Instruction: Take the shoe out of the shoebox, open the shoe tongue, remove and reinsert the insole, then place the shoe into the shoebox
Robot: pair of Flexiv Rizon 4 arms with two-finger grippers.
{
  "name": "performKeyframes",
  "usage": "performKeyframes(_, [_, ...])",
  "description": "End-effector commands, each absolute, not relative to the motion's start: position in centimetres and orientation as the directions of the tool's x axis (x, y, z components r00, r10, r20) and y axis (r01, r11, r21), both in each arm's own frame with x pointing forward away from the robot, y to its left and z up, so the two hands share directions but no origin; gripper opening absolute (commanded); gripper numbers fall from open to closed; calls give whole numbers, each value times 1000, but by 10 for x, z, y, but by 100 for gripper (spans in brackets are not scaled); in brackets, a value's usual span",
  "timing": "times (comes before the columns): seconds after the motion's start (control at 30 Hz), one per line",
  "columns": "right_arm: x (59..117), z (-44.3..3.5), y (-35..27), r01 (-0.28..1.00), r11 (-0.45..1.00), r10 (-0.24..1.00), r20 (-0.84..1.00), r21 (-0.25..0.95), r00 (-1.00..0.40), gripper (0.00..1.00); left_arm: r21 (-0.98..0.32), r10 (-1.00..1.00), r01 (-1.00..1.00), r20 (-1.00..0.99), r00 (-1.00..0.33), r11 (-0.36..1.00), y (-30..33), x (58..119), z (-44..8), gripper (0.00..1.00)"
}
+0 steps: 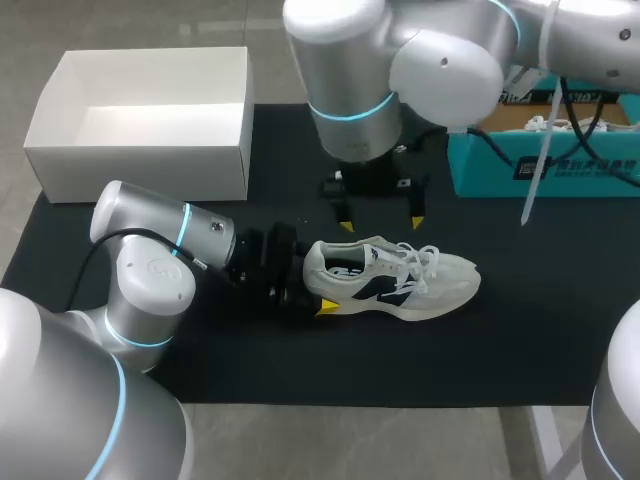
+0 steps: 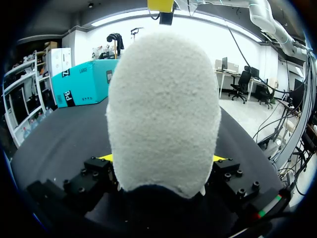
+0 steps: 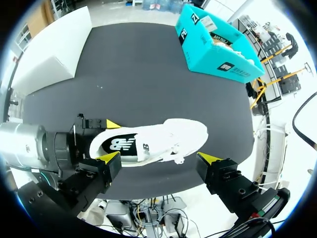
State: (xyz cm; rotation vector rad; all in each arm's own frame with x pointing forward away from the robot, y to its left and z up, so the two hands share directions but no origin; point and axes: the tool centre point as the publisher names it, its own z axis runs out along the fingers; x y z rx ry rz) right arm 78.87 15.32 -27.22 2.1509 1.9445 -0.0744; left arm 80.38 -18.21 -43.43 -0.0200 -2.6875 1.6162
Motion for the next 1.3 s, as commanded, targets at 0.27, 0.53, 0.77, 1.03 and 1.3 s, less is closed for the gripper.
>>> performKeyframes(0.27, [791, -304, 161, 995, -33, 952, -300, 93, 60, 100, -883, 13, 9, -3, -1000, 469, -183, 803, -434, 0])
performKeyframes(0.53, [792, -329, 153, 999, 1, 929, -370, 37, 13, 100, -883, 13, 9, -3, -1000, 469, -183, 803, -434, 0])
performKeyframes(0.77, [786, -339, 147, 999, -30, 929, -369, 12, 33, 75, -883, 13, 9, -3, -1000, 469, -183, 803, -434, 0])
performKeyframes(1.03, [776, -338, 128, 997, -81, 915, -396, -4, 73, 0, -883, 13, 9, -3, -1000, 469, -183, 803, -434, 0])
performKeyframes(1.3, [779, -329, 112, 995, -99, 908, -408, 14, 96, 0, -883, 13, 9, -3, -1000, 469, -183, 803, -434, 0])
